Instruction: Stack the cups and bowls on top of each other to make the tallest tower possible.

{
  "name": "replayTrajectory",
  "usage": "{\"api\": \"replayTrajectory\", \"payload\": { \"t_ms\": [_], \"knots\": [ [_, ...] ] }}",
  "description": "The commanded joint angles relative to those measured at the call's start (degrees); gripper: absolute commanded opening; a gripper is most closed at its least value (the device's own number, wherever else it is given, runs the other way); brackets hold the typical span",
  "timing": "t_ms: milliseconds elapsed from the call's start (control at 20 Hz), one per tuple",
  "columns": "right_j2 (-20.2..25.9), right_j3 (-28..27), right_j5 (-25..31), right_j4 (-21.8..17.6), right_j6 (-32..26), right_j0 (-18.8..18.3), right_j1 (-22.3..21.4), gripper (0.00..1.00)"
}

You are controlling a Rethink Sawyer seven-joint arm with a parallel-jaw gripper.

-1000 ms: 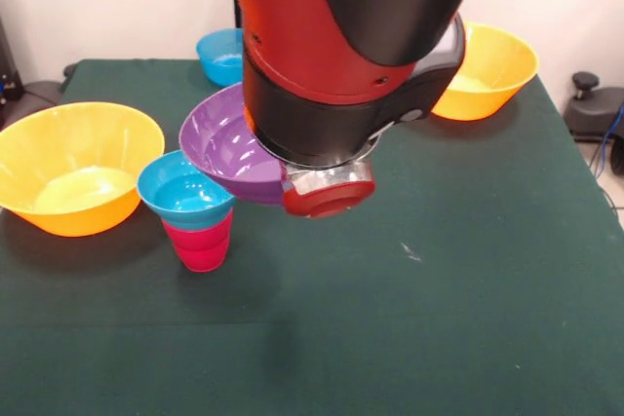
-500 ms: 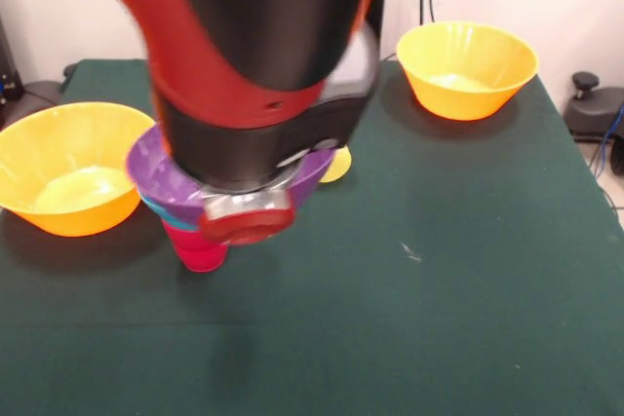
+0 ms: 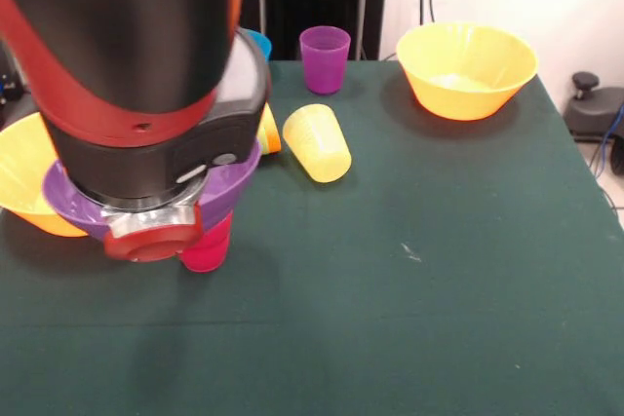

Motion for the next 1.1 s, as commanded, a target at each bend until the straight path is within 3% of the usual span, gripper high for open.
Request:
{"api": "replayTrajectory", "payload": {
  "t_ms": [50, 600, 900, 1100],
  "knots": [
    [-2.0, 2.5, -0.9, -0.4, -17.8, 0.2, -0.6, 0.00],
    [11.2, 6.9, 1.0, -12.0, -18.1, 4.6, -1.9, 0.00],
    [20.9, 15.0, 0.0, -20.5, -18.8, 10.2, -4.8, 0.00],
    [25.0, 20.5, -1.3, -24.5, -20.0, 12.8, -7.4, 0.00]
  ]
}}
